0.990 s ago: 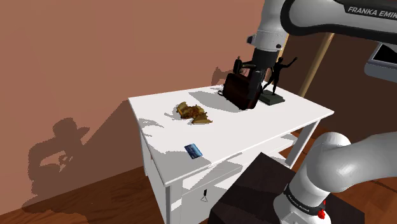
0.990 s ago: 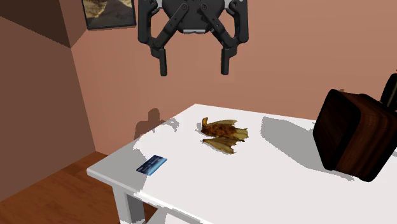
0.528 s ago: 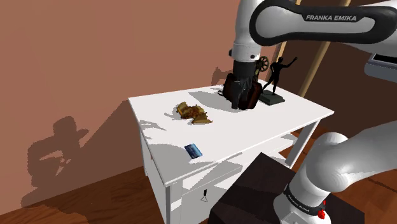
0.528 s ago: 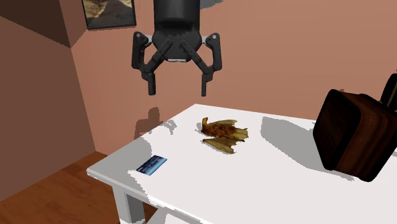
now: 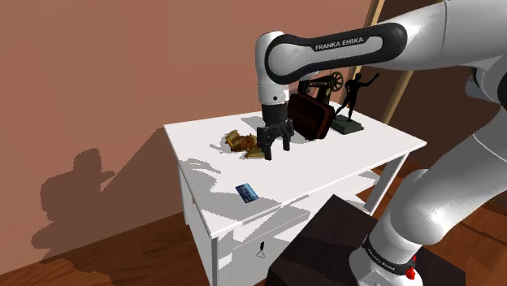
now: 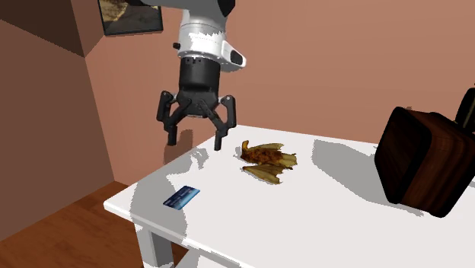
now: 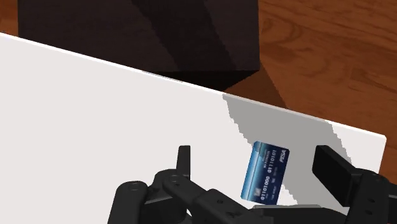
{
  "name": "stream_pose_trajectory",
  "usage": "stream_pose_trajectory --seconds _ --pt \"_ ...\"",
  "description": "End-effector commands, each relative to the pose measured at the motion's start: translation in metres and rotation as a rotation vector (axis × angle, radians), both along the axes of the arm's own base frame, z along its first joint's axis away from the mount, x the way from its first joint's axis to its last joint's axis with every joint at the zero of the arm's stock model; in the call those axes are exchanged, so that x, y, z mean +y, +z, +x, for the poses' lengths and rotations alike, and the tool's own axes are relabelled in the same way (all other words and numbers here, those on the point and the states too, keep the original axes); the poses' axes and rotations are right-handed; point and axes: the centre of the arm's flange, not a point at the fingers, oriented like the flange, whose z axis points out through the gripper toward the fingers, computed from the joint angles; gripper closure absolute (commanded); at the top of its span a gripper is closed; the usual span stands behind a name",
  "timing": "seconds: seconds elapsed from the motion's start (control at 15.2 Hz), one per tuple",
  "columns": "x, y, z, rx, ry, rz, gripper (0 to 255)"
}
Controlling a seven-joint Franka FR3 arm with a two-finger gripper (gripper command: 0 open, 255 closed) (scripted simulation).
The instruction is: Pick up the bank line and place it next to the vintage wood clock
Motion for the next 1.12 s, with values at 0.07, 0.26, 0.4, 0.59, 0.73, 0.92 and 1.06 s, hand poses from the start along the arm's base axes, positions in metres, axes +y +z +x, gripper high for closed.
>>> stream_pose_trajectory --seconds 0.07,0.26,0.4,0.59,0.73,0.92,1.06 --pt "0.017 -0.034 0.025 0.075 -0.064 0.002 0" --pt "0.031 -0.071 0.049 0.148 -0.126 0.004 0" --pt "0.039 -0.096 0.064 0.197 -0.167 0.006 0" --pt "0.051 -0.136 0.084 0.270 -0.229 0.008 0" --pt "0.052 -0.141 0.082 0.273 -0.231 0.008 0" --pt "0.055 -0.155 0.074 0.273 -0.231 0.008 0" --pt "0.056 -0.163 0.068 0.273 -0.231 0.008 0"
